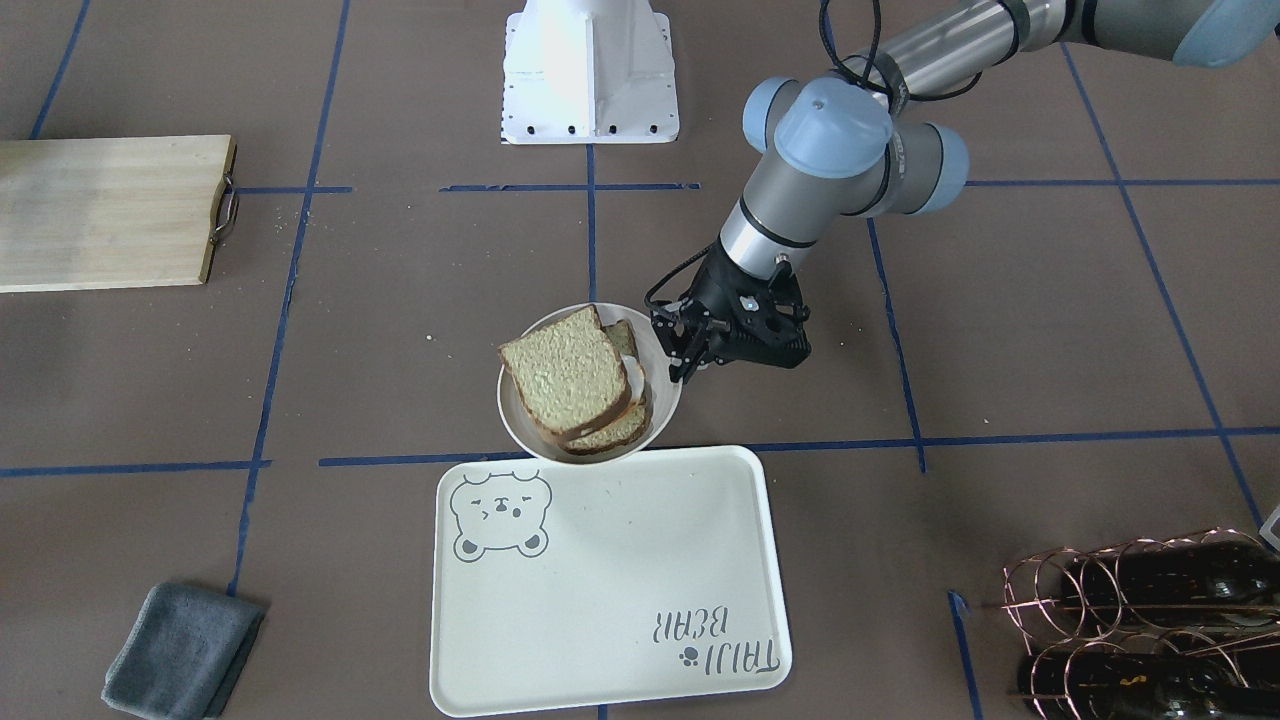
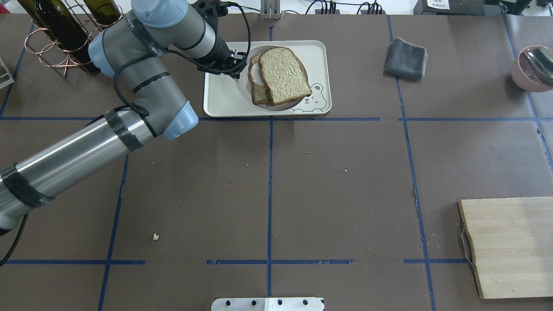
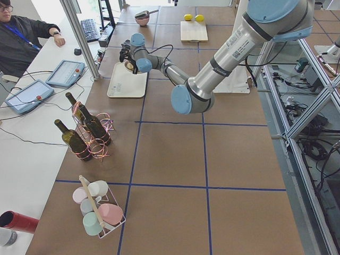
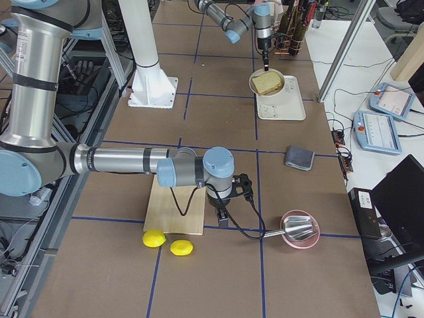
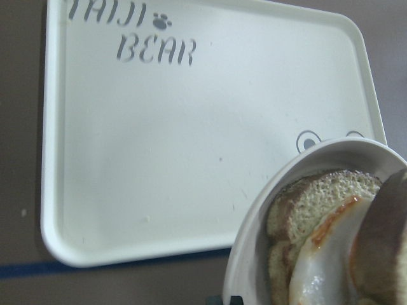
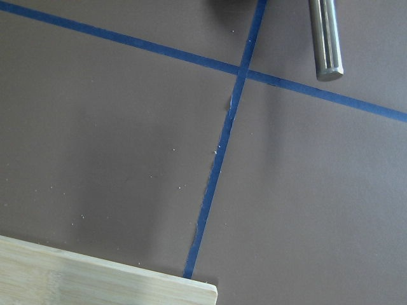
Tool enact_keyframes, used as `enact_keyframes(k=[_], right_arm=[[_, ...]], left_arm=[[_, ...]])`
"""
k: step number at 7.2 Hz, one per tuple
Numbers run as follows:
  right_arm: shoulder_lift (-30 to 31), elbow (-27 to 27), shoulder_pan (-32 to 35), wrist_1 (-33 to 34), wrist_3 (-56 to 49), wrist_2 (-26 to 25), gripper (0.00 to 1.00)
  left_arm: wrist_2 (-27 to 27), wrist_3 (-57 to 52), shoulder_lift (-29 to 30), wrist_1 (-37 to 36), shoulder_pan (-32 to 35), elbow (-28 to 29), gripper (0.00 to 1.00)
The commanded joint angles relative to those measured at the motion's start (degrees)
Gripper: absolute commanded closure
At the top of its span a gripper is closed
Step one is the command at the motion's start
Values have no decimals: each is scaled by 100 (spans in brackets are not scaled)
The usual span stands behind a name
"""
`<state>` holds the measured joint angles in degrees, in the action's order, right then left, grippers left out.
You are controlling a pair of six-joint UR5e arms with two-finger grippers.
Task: Make sandwich and place on tray
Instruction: 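Carry the plate with the left gripper onto the white tray and release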
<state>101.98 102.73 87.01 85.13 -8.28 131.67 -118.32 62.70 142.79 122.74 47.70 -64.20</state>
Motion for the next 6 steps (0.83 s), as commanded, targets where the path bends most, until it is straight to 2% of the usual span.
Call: enact_keyframes(k=[1,3,4,5,6], right_arm=[[15,10,0,-5,-7,-10,0],[15,10,0,-5,-7,-19,0],[24,10,0,4,-7,-28,0],[15,10,0,4,2,-19,0],[-29,-25,0,4,10,-28,0]], left_arm=[[-77,-161,766,994,178,1896,100],[2,-170,995,1584,169,2742,100],[202,-170,1005,1665,143,2825,86],[213,-205,1005,1674,143,2825,1],[204,-379,1005,1666,160,2747,0]])
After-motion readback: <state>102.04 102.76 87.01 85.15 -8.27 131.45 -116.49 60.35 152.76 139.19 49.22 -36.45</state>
